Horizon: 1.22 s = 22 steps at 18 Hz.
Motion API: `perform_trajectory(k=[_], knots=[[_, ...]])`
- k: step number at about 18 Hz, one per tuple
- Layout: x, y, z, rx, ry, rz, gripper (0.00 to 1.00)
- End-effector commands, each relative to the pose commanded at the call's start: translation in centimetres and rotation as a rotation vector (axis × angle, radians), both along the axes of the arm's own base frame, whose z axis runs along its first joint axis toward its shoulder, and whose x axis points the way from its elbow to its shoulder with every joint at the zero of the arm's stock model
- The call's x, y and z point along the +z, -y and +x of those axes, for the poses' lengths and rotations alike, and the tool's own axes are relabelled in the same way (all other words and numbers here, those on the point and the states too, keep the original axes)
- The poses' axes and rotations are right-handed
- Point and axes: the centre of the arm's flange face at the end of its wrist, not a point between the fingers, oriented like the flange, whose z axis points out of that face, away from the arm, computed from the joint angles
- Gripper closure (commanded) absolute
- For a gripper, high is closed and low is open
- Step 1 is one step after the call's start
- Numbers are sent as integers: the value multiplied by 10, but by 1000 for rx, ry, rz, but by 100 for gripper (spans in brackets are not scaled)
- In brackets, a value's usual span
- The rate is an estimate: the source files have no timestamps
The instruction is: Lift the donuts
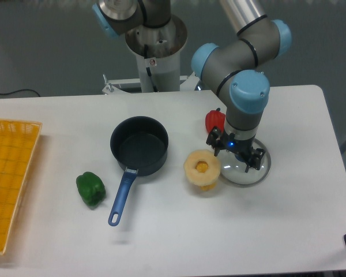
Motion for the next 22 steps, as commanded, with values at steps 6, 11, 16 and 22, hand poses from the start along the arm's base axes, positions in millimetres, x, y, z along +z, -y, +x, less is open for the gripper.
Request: perform_trajectory(k=[6,11,16,22], knots=[[-9,-10,3,90,10,-1,0],[-22,-17,6,101,26,-13,0],[-32,-23,11,89,37,-26,0],[-33,-29,17,79,41,-29,0]])
